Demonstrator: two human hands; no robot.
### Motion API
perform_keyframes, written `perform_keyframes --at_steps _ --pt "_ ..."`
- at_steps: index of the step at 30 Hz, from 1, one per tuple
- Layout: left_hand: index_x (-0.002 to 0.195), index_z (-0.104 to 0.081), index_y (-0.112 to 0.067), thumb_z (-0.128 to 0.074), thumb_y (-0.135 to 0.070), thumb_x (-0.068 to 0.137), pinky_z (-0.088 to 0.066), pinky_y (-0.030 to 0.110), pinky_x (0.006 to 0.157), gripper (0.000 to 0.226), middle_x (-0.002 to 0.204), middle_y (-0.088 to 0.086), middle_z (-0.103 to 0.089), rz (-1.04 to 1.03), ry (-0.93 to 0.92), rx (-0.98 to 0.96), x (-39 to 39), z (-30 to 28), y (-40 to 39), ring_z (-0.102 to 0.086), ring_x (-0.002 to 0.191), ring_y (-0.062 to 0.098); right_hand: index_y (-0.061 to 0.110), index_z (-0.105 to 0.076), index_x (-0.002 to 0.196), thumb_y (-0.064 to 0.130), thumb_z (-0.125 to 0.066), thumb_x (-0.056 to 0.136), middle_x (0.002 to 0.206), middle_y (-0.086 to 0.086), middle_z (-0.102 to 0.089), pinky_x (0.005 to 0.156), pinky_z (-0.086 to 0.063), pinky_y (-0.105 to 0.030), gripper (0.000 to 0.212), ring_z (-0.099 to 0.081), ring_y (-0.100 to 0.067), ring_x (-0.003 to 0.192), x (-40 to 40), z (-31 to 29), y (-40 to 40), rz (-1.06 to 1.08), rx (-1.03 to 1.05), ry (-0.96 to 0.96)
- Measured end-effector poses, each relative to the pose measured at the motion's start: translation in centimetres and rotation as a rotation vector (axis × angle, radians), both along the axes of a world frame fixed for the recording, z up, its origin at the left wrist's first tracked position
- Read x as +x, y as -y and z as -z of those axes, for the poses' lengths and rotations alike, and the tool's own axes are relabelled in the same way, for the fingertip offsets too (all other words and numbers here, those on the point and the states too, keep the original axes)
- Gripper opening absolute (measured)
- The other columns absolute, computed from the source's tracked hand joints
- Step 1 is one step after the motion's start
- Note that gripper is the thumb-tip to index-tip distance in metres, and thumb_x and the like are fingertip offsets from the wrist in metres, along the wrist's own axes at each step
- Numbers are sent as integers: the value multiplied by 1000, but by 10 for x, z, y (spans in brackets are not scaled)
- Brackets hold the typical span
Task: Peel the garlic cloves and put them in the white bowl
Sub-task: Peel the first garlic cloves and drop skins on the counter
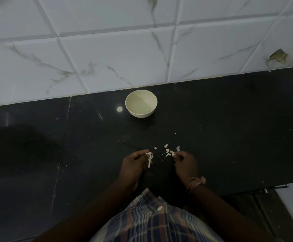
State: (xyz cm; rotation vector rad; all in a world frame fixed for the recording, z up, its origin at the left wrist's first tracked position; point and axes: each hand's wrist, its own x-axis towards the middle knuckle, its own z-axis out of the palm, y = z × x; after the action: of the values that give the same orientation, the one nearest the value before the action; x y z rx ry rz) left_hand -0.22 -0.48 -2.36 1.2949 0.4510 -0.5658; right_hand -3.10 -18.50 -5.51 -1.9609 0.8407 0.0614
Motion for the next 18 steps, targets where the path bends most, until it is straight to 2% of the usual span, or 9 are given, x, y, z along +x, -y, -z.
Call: perform_keyframes --at_steps 5,8,11,14,18 --pt "113 -71 -5 -65 -3 96 -58 35 87 19 100 12 -79 -12 -20 -46 1 -1 4 -74 88 19 9 -76 114 12 -65 97 101 -6 -76 89 -55 -36 21 -70 -22 93 -5 -6 0 -24 -58 68" --pt "114 -71 -6 -65 -3 96 -59 37 90 19 103 13 -78 -7 -17 -56 1 -1 4 -74 95 23 9 -73 118 14 -67 96 112 -7 -73 89 -46 -24 24 -67 -19 103 -10 -14 -9 -30 -121 147" --pt "116 -73 -13 -65 -6 96 -58 38 91 22 110 10 -77 36 -11 -17 1 2 4 -73 105 24 20 -71 114 26 -70 95 112 2 -62 90 -42 -20 20 -58 -6 101 -10 -21 -23 -135 -169 214" --pt "116 -74 -15 -60 -4 99 -58 43 93 25 114 11 -76 48 0 -19 2 2 4 -73 109 28 26 -72 103 30 -67 96 102 13 -65 84 -47 -15 10 -60 2 95 -6 -34 -39 -240 -84 281" --pt "118 -72 -12 -62 -1 98 -59 36 80 25 110 12 -77 45 35 -22 1 -4 2 -75 101 26 24 -72 92 27 -73 92 87 13 -71 75 -49 -13 3 -64 6 86 -3 -41 -53 -197 44 296"
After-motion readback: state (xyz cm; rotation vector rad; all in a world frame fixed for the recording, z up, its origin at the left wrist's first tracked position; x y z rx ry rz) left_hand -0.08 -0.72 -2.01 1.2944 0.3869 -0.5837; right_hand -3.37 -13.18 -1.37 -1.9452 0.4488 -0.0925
